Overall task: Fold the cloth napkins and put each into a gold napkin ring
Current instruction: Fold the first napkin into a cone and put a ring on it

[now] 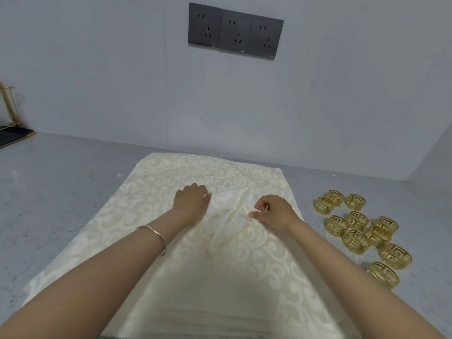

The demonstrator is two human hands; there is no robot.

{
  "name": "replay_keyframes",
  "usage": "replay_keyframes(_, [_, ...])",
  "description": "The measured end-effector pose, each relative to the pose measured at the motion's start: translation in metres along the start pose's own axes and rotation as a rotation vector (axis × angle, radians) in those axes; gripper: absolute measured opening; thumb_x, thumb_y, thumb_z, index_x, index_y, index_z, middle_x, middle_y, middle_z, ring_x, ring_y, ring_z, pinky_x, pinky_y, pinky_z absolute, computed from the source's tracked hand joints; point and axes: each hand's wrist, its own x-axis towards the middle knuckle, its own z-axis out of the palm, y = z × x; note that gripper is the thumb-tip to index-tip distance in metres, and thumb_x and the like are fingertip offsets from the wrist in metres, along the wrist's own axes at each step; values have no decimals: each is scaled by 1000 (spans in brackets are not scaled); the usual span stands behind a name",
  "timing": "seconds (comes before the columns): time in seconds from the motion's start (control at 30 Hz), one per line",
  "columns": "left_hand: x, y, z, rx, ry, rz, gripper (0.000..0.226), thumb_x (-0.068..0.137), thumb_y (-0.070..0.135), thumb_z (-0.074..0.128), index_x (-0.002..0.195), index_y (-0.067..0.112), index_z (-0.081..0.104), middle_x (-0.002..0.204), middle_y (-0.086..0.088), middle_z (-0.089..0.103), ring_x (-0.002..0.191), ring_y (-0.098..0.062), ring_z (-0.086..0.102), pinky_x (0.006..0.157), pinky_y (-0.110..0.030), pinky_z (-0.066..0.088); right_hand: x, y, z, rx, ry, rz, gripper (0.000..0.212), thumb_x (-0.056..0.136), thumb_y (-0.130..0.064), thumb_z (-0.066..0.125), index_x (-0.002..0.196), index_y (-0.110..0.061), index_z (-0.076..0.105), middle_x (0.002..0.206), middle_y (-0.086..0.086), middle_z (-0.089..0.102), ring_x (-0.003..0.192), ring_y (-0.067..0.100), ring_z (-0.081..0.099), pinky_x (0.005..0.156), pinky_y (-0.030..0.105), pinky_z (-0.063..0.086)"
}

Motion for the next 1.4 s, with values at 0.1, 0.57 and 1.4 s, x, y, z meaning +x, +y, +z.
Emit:
replay_keyframes(0.1, [-3,4,-11,47,-74,-84,32,99,37,36,101,14,58,105,-5,66,91,-22,59,85,-34,39,-5,-9,2,-114,133,7,22,76,-36,75,86,-25,60,96,-6,53,94,12,48,87,27,34])
replay_keyframes(0.57, [-55,45,-2,272,-7,230,78,98,46,40,152,10,-4,143,-11,40,132,-27,38,107,-35,31,-25,-4,29,-156,264,9,34,93,-34,55,121,-16,51,120,-1,53,110,18,48,92,28,29])
replay_keyframes(1.4, [-38,31,40,88,-215,517,54,104,36,16,152,25,-6,160,9,-6,147,-11,-8,119,-33,-8,-141,35,-2,-206,37,-350,46,97,-50,30,138,-34,45,137,-25,44,132,-9,26,105,5,11])
